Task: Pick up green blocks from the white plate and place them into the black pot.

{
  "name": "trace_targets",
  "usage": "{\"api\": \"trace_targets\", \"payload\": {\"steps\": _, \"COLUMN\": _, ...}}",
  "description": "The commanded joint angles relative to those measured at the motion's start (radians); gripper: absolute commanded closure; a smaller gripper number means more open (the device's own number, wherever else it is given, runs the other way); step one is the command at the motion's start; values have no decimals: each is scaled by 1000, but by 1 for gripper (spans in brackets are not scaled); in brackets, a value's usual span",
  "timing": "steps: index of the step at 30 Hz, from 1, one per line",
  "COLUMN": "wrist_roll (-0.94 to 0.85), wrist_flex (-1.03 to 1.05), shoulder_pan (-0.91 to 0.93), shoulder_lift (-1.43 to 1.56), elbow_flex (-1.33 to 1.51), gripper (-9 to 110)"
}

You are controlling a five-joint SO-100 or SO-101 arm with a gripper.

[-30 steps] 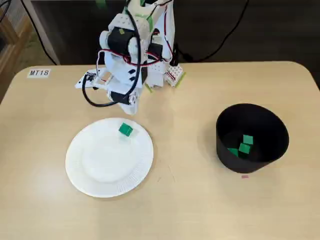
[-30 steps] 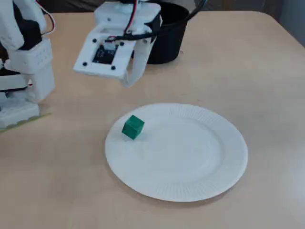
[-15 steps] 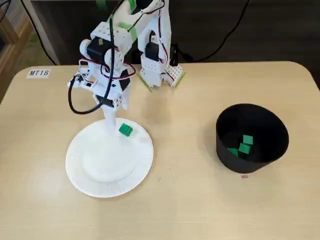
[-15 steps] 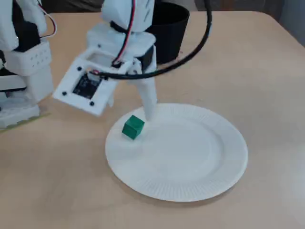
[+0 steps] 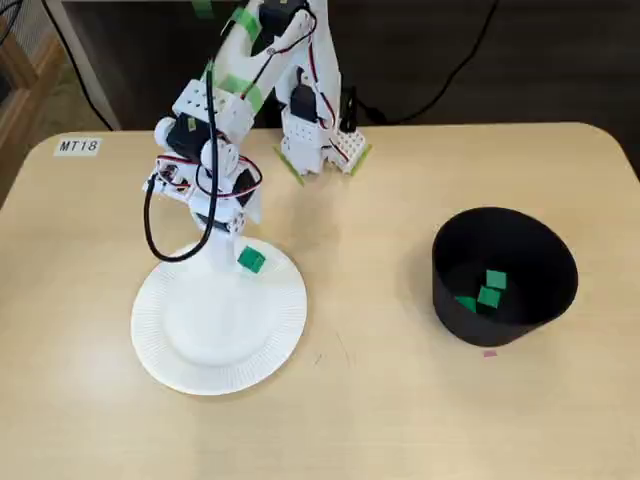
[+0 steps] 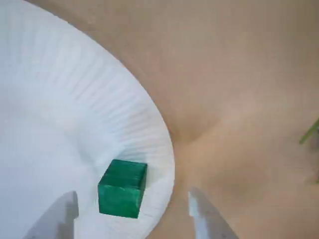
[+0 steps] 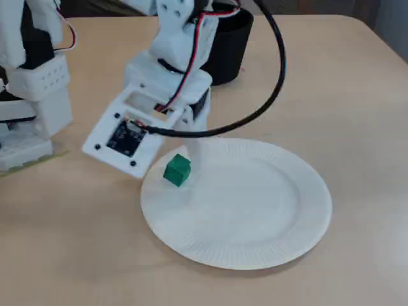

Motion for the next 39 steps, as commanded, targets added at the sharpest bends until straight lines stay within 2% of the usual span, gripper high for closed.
{"api": "trace_targets", "payload": {"steps": 1, "wrist_roll": 14, "wrist_flex": -12, "shoulder_pan": -25, "shoulder_lift": -5, "elbow_flex": -57, "gripper": 71}}
{"api": "trace_targets", "payload": {"steps": 15, "wrist_roll": 26, "wrist_flex": -38, "shoulder_pan": -21, "shoulder_lift": -112, "elbow_flex": -106, "gripper": 76}}
{"api": "trace_targets", "payload": {"steps": 17, "wrist_roll": 38, "wrist_flex": -38, "shoulder_pan": -21, "shoulder_lift": -124, "elbow_flex": -110, "gripper": 80}}
{"api": "trace_targets", "payload": {"steps": 21, "wrist_roll": 84, "wrist_flex": -38, "shoulder_pan": -23, "shoulder_lift": -163, "elbow_flex": -143, "gripper": 103}}
{"api": "trace_targets", "payload": {"steps": 22, "wrist_roll": 83, "wrist_flex": -38, "shoulder_pan": -25, "shoulder_lift": -172, "elbow_flex": -153, "gripper": 104}}
{"api": "trace_targets", "payload": {"steps": 29, "wrist_roll": 28, "wrist_flex": -40, "shoulder_pan": -29, "shoulder_lift": -149, "elbow_flex": -267, "gripper": 104}}
{"api": "trace_targets", "payload": {"steps": 34, "wrist_roll": 29, "wrist_flex": -86, "shoulder_pan": -57, "shoulder_lift": -18, "elbow_flex": -422, "gripper": 104}}
{"api": "trace_targets", "payload": {"steps": 37, "wrist_roll": 129, "wrist_flex": -153, "shoulder_pan": -141, "shoulder_lift": 120, "elbow_flex": -469, "gripper": 104}}
{"api": "trace_targets", "payload": {"steps": 39, "wrist_roll": 172, "wrist_flex": -135, "shoulder_pan": -276, "shoulder_lift": 132, "elbow_flex": -634, "gripper": 104}}
